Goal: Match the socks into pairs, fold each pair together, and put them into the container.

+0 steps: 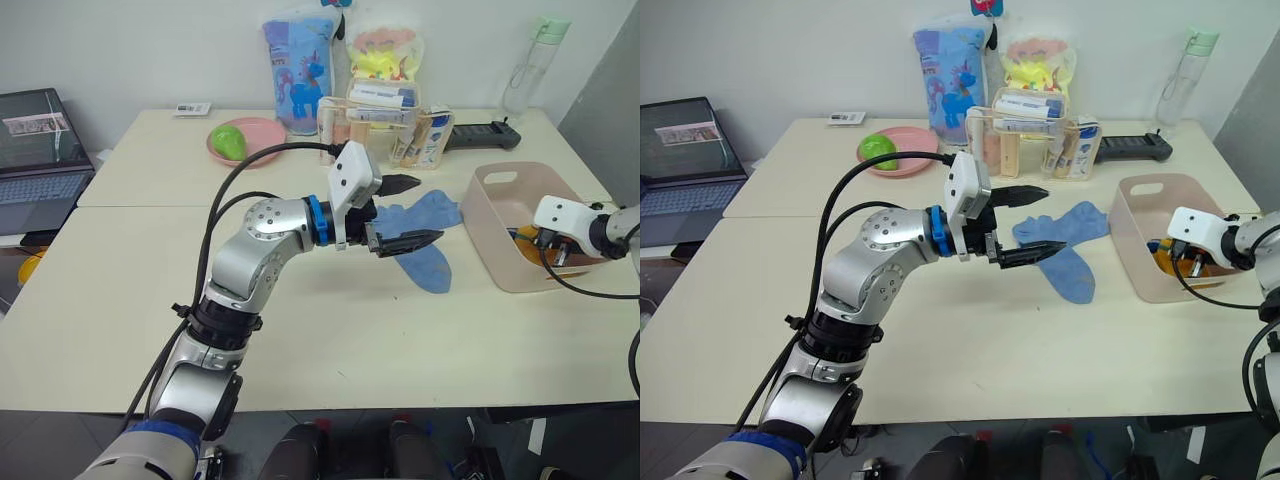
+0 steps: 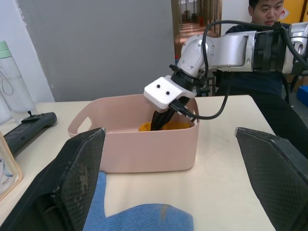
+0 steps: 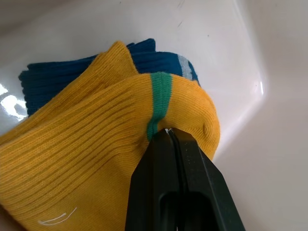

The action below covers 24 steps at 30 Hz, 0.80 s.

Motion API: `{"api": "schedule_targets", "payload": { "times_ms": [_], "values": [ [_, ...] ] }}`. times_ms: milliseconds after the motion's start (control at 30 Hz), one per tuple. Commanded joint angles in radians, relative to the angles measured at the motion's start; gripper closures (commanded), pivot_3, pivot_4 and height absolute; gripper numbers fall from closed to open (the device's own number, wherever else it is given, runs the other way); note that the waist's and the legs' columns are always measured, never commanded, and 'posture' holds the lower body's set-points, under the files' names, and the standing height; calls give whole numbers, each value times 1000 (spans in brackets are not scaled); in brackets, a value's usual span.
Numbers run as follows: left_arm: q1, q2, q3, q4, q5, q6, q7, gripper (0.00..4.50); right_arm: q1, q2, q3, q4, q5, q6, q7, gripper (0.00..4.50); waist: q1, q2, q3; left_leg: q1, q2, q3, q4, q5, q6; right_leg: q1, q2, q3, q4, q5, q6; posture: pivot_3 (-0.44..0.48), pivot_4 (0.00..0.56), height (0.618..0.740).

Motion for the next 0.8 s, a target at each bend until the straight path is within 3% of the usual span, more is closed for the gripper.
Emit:
{"api": "schedule_targets", "payload": {
  "times_ms": [33,300,400,533,633,800],
  "values": [
    [0,8,11,-49,0,-1,8,0,-73,-58,-38,-38,6,-11,-1,4472,0,0,0,0,0,0,0,0,0,0,0,0,0,0,0,0,150,740],
    [17,63,42,-34,-1,-10,-1,0,-200,-47,-140,-195,118,122,28,4472,-1,0,0,0,0,0,-1,0,0,-1,0,0,0,0,0,0,150,740],
    [56,107,67,-26,8,-20,-1,0,-168,14,-203,-329,204,228,10,4472,-3,0,0,0,1,0,-1,0,0,-1,0,1,0,0,0,0,150,740],
    [180,174,134,-7,60,-91,52,0,-20,152,-313,-626,352,433,-82,4472,-2,1,0,0,1,-1,-2,0,0,-1,0,0,0,0,0,0,150,740],
    [240,184,177,-20,61,-96,96,0,112,226,-353,-817,408,548,-152,3861,5,1,0,-1,1,-2,-1,0,0,-2,0,-1,0,0,0,0,150,740],
    [409,169,265,-43,99,-151,223,0,439,446,-390,-1180,471,668,-369,2127,15,0,-4,-3,-1,-6,5,-1,0,-1,0,-2,0,0,0,0,150,740]
  ]
}}
